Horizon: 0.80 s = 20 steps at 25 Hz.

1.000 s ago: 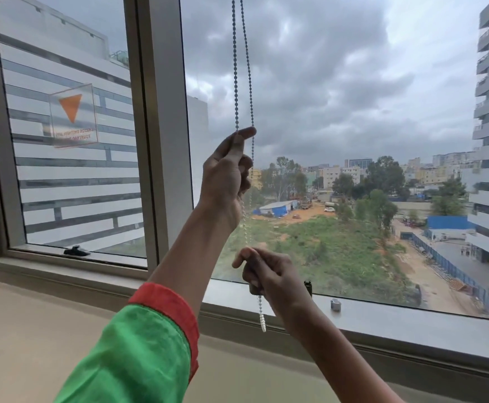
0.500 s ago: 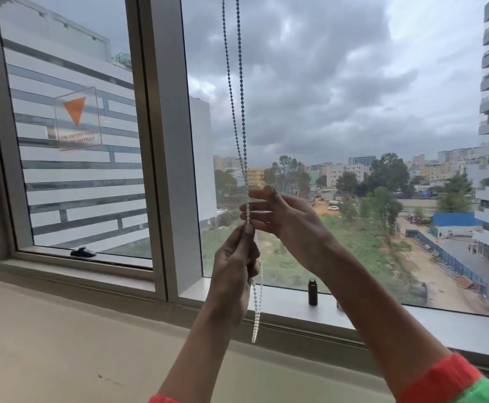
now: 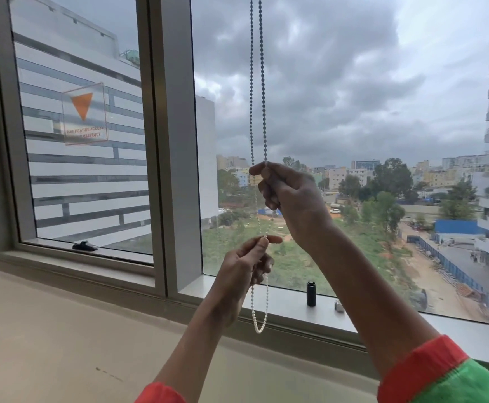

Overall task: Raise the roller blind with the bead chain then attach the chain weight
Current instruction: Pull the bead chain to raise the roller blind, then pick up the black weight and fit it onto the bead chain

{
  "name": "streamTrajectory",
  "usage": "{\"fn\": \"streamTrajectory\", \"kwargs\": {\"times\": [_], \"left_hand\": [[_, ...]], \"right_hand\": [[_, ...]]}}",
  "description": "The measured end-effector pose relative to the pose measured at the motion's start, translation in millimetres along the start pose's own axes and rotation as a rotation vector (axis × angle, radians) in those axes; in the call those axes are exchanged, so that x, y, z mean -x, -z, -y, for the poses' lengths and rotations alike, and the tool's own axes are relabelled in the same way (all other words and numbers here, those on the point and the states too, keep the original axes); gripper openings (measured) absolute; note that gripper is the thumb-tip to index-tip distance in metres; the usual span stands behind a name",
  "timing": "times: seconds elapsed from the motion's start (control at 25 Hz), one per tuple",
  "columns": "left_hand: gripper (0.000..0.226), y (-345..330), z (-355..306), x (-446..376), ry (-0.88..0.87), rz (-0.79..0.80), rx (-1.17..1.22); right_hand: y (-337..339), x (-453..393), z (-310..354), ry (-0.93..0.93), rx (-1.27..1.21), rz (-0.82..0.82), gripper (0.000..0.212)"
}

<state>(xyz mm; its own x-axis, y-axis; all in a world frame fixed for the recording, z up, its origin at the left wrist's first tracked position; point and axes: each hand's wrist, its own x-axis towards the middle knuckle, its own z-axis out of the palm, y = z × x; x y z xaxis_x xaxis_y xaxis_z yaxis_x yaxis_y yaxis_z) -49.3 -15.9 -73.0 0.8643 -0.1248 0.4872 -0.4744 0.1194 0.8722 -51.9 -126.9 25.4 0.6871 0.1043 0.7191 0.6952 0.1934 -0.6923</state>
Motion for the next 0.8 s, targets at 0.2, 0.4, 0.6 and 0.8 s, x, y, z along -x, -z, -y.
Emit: {"fn": "streamTrajectory", "kwargs": {"times": [0.2, 0.4, 0.6, 0.8], "left_hand": [[0.026, -15, 15, 8, -0.064, -0.026, -0.024], [0.029, -32, 48, 14, -0.027, -0.116, -0.03], [0.038, -45, 93, 31, 0.121, -0.15, 0.103], [0.052, -53, 139, 45, 0.237, -0.245, 0.175]], "right_hand": [[13, 7, -11, -0.047, -0.043, -0.024, 0.019], [27, 32, -49, -0.151, -0.055, -0.001, 0.019], [42, 64, -95, -0.254, -0.024, -0.006, 0.015], [66, 87, -133, -0.35, -0.015, 0.017, 0.013]]}}
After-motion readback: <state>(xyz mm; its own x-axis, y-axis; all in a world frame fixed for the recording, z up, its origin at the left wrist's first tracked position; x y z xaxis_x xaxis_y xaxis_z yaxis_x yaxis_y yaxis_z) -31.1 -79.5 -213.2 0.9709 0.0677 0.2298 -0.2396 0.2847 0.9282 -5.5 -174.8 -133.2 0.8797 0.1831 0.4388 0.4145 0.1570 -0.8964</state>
